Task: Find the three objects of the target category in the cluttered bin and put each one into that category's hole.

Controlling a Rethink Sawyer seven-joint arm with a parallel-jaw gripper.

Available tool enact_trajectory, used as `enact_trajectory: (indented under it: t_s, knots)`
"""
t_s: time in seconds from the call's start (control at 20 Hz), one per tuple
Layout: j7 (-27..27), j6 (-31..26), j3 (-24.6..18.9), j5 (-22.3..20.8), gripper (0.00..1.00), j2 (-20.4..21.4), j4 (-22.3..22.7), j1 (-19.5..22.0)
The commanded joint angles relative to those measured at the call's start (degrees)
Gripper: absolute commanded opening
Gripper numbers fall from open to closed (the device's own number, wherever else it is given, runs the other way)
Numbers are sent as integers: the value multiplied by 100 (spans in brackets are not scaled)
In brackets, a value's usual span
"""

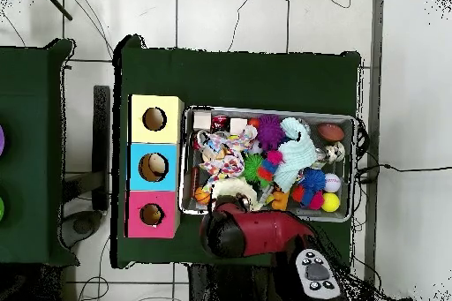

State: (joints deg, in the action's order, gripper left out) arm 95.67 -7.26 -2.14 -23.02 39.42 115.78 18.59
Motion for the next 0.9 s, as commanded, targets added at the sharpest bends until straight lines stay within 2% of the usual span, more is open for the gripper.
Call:
enact_trajectory:
  t_s: [0.05, 0.3, 0.65, 0.9]
  knots:
    - [400, -474, -402, 69, 100, -209, -385, 55]
    - [970, 357, -58, 111, 100, -799, -239, -328]
    - [1001, 408, 134, 172, 100, -1238, -417, -547]
    - [547, 199, 281, -42, 100, -1274, -840, -233]
